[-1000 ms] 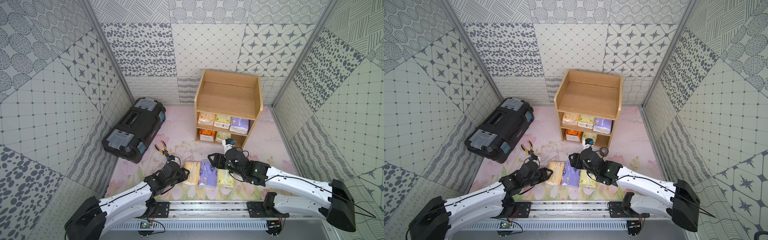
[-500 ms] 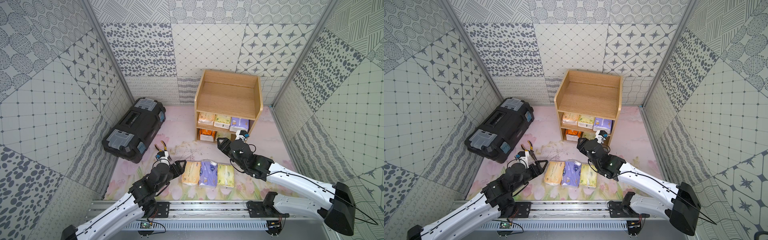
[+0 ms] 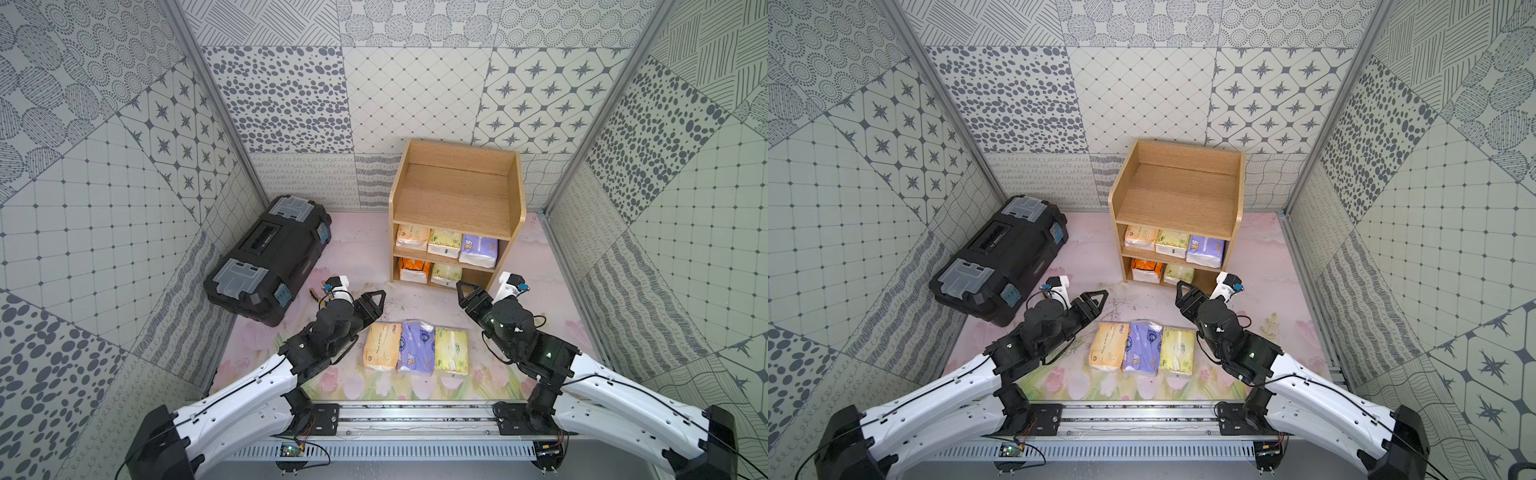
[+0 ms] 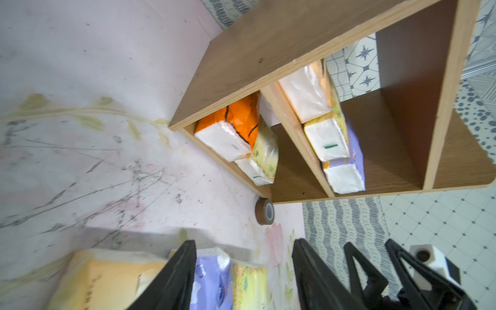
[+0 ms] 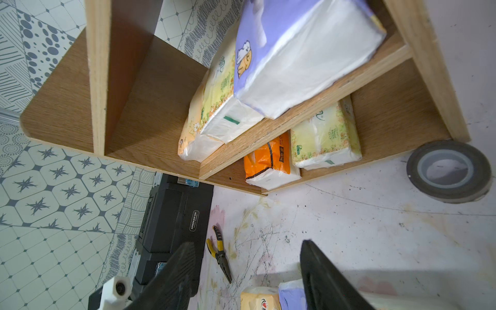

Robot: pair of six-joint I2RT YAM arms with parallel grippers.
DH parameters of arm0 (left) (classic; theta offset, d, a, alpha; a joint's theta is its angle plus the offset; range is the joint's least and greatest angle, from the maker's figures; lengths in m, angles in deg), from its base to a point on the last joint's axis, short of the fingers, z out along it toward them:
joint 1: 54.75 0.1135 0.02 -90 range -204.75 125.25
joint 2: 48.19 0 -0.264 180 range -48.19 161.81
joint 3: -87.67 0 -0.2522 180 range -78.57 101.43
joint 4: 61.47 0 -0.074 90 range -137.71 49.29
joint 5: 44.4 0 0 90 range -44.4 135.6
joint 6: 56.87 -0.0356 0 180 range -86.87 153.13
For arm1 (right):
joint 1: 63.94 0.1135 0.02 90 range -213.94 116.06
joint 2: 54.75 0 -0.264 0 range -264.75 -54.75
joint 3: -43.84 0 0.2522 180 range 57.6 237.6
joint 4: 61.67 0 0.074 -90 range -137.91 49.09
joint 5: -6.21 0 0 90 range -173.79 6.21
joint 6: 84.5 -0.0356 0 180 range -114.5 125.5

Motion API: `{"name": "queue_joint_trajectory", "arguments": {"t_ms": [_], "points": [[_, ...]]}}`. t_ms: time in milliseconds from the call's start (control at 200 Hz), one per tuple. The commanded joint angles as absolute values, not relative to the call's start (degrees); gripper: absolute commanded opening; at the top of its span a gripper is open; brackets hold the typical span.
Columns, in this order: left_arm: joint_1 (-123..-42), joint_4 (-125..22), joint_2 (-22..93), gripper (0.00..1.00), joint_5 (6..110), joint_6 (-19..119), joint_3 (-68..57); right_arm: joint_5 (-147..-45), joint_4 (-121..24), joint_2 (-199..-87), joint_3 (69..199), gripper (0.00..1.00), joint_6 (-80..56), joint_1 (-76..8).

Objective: Remove the tissue boxes from the shelf
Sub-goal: Pick up a box of tissues from the shelf.

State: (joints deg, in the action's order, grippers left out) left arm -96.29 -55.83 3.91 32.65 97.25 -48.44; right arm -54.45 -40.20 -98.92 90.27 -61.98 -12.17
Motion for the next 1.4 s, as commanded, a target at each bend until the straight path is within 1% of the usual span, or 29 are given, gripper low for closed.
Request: {"name": "queue_joint_trajectory", "arguments": {"t_ms": [0,140,320,515,590,710,916,1016,1201,1396], "points": [[-96.41,-75.06,14.56,0.6,34.71,99.48,-41.52,-56.9,-40.0,-96.11,88.29,0.66,-60.18,-12.16],[-96.41,-81.48,23.34,0.62,34.88,100.36,-35.88,-58.03,-38.49,-93.51,86.05,0.65,-59.82,-12.1],[-96.42,-82.3,31.27,0.62,34.77,101.46,-28.87,-59.26,-37.56,-91.24,85.48,0.65,-58.06,-12.09],[-96.41,-82.6,37.65,0.57,32.56,107.59,-25.03,-59.51,-38.44,-90.13,84.34,0.65,-57.56,-12.06],[-96.43,-82.84,39.48,0.56,30.87,109.35,-24.02,-59.96,-38.94,-90.13,84.17,0.65,-57.34,-12.1],[-96.43,-82.42,41.52,0.55,28.04,111.22,-22.44,-60.84,-39.29,-90.13,84.03,0.65,-57.33,-12.09],[-96.41,-76.87,43.18,0.46,24.25,115.48,-19.72,-61.63,-39.6,-90.17,83.68,0.64,-57.69,-12.09],[-96.44,-73.52,43.11,0.44,22.49,116.96,-19.04,-61.85,-39.73,-90.17,83.71,0.64,-57.78,-12.08],[-96.41,-65.75,42.58,0.44,19.65,118.89,-16.91,-61.65,-40.22,-90.09,83.76,0.64,-57.78,-12.06],[-96.28,-60.86,43.23,0.44,18.1,120.6,-14.26,-61.42,-40.33,-90.12,84.21,0.63,-57.66,-12.09]]}}
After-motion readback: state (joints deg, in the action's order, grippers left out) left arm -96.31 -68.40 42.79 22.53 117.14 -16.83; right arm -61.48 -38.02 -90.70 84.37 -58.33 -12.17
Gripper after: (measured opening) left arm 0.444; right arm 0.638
